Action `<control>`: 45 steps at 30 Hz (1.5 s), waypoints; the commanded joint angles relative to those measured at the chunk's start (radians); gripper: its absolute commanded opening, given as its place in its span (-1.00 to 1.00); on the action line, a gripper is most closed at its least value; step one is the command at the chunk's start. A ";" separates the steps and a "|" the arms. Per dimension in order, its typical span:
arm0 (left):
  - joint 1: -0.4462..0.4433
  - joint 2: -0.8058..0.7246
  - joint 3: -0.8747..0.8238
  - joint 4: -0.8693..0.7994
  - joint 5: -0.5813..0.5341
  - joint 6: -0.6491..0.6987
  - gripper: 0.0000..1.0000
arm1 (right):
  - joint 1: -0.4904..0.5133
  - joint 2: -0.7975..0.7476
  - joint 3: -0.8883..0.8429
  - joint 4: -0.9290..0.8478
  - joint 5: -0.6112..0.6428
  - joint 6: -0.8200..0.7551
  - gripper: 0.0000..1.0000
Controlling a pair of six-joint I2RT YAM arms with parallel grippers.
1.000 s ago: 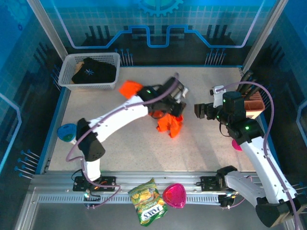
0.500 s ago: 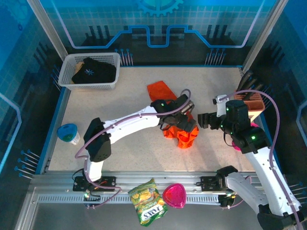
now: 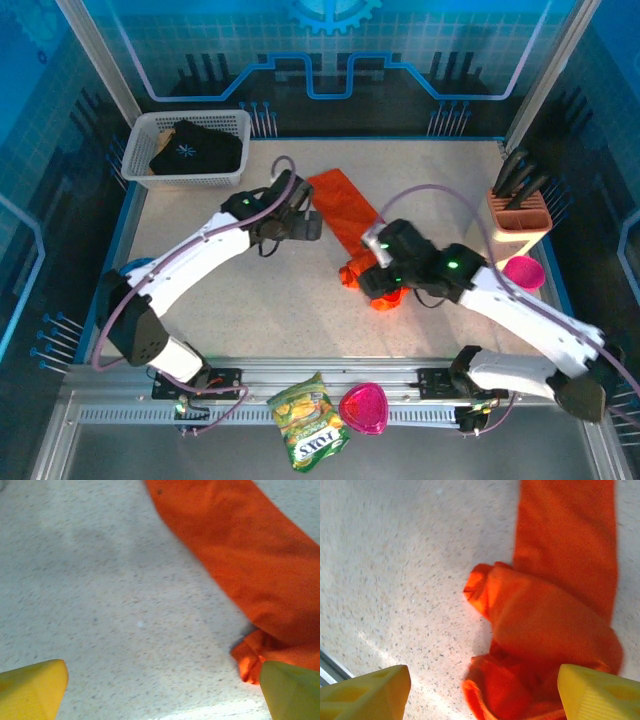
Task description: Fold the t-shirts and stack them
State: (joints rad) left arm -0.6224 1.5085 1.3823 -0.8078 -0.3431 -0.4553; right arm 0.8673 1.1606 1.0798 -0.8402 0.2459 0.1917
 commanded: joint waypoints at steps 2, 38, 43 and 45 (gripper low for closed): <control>0.080 -0.100 -0.058 -0.016 0.037 -0.033 0.98 | 0.154 0.239 0.143 -0.080 0.194 -0.148 0.51; 0.219 -0.194 -0.200 0.030 0.193 -0.024 0.98 | -0.016 0.710 0.248 0.097 0.099 0.073 -1.00; 0.219 -0.208 -0.211 0.029 0.194 -0.036 0.97 | -0.011 0.567 0.266 0.057 0.103 0.075 -1.00; 0.219 -0.214 -0.219 0.029 0.193 -0.037 0.98 | -0.019 0.554 0.278 0.028 0.081 0.085 -0.85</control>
State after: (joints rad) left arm -0.4030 1.3254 1.1805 -0.7544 -0.1734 -0.4736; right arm 0.8562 1.7504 1.3338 -0.7555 0.3328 0.2474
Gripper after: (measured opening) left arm 0.987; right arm 0.065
